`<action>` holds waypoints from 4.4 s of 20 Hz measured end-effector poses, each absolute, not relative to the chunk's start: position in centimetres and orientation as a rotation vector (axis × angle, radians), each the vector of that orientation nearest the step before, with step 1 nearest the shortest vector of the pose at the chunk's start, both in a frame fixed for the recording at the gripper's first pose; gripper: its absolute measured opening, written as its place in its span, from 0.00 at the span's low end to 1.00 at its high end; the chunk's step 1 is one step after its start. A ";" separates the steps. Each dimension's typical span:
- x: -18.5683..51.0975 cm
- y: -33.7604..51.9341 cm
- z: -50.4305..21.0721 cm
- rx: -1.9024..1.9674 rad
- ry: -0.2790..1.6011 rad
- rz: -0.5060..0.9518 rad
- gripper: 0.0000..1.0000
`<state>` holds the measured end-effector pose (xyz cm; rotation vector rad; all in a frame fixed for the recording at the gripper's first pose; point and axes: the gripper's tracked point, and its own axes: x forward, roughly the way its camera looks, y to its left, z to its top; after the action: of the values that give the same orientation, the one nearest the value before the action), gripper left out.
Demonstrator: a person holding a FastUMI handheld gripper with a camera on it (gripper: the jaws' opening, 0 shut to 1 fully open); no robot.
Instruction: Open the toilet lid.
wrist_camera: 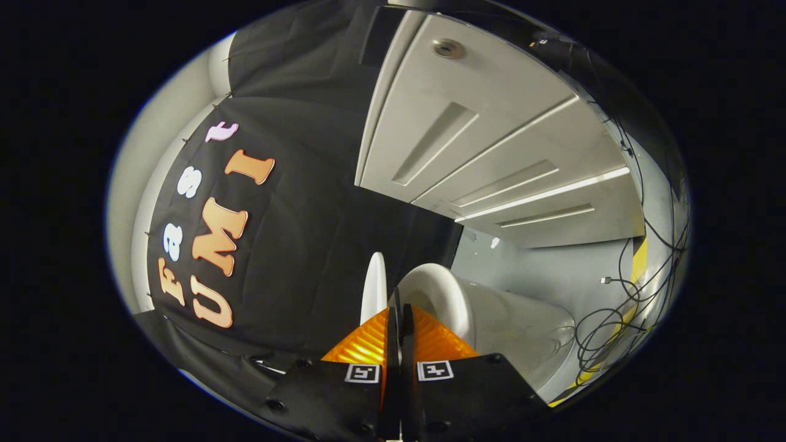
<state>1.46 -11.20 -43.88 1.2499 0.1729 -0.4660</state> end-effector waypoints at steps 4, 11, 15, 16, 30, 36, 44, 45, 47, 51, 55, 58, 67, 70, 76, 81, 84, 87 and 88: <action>2.2 -9.9 -39.9 1.208 0.169 -0.424 0.09; 4.3 -7.1 -32.1 1.087 0.136 -0.366 0.09; 5.8 -4.5 -28.3 0.964 0.165 -0.329 0.09; 6.1 -4.1 -27.7 0.937 0.174 -0.328 0.09; 8.6 2.0 -20.7 0.770 0.183 -0.289 0.09; 9.4 4.8 -18.3 0.693 0.186 -0.278 0.09; 10.8 9.9 -15.2 0.587 0.155 -0.264 0.09; 11.1 10.4 -15.0 0.562 0.157 -0.261 0.09; 11.4 11.5 -14.6 0.508 0.170 -0.258 0.09; 11.9 14.9 -13.4 0.445 0.184 -0.237 0.09; 12.5 18.1 -12.4 0.421 0.190 -0.211 0.09; 12.7 20.3 -12.3 0.400 0.200 -0.191 0.09; 13.7 27.7 -11.5 0.366 0.223 -0.103 0.09; 13.9 29.8 -11.7 0.342 0.239 -0.083 0.09; 14.3 33.6 -11.7 0.303 0.283 -0.047 0.09; 14.5 36.9 -11.8 0.287 0.294 -0.002 0.10; 14.7 39.2 -12.2 0.273 0.302 0.031 0.10; 14.6 40.2 -12.5 0.237 0.307 0.031 0.09; 14.5 40.5 -12.5 0.227 0.309 0.032 0.09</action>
<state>14.53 40.48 -12.46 0.2268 0.3090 0.0324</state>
